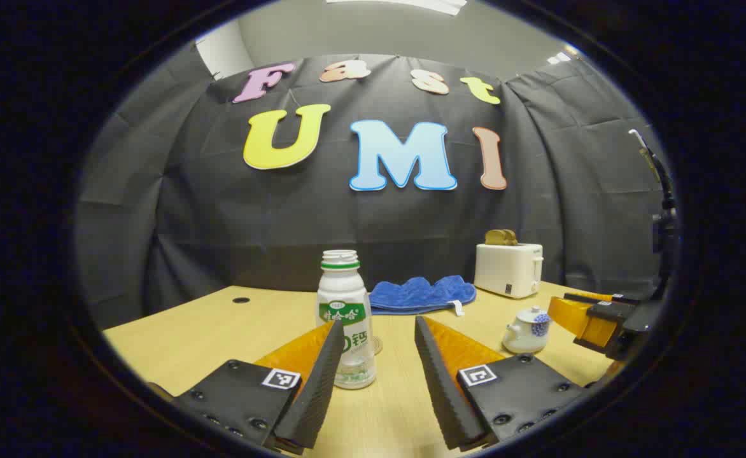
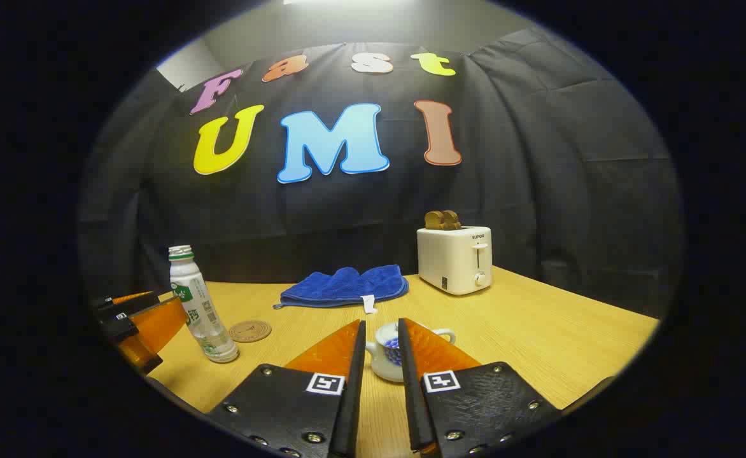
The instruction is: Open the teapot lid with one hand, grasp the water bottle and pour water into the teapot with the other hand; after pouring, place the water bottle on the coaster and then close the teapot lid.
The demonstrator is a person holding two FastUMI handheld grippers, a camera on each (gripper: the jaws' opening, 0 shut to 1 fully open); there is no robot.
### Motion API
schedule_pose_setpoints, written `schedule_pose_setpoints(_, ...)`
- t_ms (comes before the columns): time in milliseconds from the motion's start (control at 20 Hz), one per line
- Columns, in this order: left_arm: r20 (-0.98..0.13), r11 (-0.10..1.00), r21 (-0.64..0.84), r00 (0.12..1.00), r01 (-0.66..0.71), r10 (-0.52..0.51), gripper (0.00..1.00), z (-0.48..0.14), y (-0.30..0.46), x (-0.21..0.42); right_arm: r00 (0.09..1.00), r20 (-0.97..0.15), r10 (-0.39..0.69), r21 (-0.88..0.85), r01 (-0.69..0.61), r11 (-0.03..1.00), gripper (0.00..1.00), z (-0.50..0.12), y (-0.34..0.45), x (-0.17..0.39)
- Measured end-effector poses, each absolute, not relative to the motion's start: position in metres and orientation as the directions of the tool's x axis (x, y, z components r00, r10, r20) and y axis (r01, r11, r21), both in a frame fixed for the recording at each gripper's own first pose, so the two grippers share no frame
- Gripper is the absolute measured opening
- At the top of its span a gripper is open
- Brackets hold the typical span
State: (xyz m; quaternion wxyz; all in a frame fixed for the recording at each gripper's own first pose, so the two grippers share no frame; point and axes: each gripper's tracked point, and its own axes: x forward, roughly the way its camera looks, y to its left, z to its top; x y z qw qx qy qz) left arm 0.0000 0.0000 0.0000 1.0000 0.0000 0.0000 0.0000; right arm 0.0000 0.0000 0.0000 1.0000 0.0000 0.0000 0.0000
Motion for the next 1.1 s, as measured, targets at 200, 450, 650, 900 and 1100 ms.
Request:
schedule_pose_setpoints(200, -0.007, 1.000, 0.011, 1.000, -0.027, 0.027, 0.80, 0.008, 0.006, -0.003, 1.000, 0.029, -0.005, 0.004, 0.005, 1.000, 0.31, 0.020, -0.002, -0.005)
schedule_pose_setpoints(450, -0.018, 1.000, -0.013, 0.999, -0.027, 0.027, 0.76, 0.006, 0.008, -0.005, 1.000, 0.027, -0.008, 0.011, 0.008, 1.000, 0.31, 0.024, -0.001, -0.007)
schedule_pose_setpoints(650, -0.021, 1.000, -0.004, 0.999, -0.028, 0.028, 0.83, 0.007, 0.008, -0.008, 1.000, 0.017, -0.009, 0.016, 0.009, 1.000, 0.31, 0.022, -0.003, -0.008)
schedule_pose_setpoints(900, -0.027, 1.000, -0.001, 0.999, -0.025, 0.025, 0.83, 0.005, 0.005, -0.006, 1.000, 0.007, -0.009, 0.015, 0.009, 1.000, 0.31, 0.020, -0.004, -0.007)
schedule_pose_setpoints(1100, -0.030, 1.000, 0.001, 0.999, -0.027, 0.027, 0.83, 0.004, 0.005, -0.006, 1.000, -0.001, -0.014, 0.017, 0.014, 1.000, 0.31, 0.017, -0.007, -0.005)
